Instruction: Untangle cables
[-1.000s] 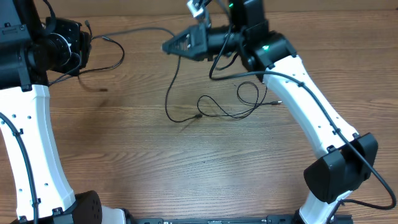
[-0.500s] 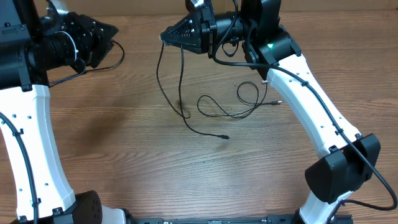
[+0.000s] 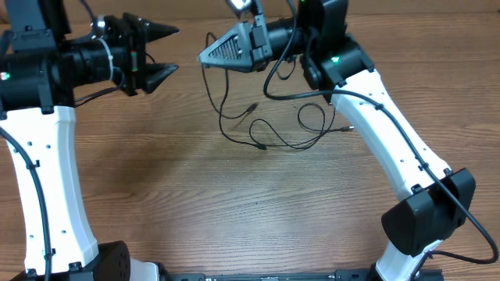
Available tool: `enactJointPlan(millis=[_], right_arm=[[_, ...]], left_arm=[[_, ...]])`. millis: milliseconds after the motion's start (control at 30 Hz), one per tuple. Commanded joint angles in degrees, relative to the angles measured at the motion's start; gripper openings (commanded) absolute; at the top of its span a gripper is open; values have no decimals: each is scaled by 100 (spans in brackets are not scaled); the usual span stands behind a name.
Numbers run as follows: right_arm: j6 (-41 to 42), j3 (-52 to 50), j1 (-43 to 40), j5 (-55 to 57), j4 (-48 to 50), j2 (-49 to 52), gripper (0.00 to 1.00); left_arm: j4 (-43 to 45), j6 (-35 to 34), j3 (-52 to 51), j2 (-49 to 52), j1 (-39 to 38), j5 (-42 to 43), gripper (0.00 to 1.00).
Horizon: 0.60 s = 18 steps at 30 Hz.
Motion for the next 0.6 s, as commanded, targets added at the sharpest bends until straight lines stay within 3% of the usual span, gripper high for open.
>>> enactJointPlan(millis=[0,67,267,433,567], right_arm=[[-420,122,264,24,46,-238,4],[-422,122,321,55,46,-238,4],[-415,122,323,48,66,-238,4],[-415,122,323,44,66,-238,4],[-415,122,317,48,66,-238,4]], left_arm=[[238,-608,42,-122,-197,234,57],[229,-857,42,-122,-271,238,47],[232,-981,42,-122,-496,-11,50],[229,-981,42,-122,-505,-129,28],[232,-981,42,-122,-505,-127,25]])
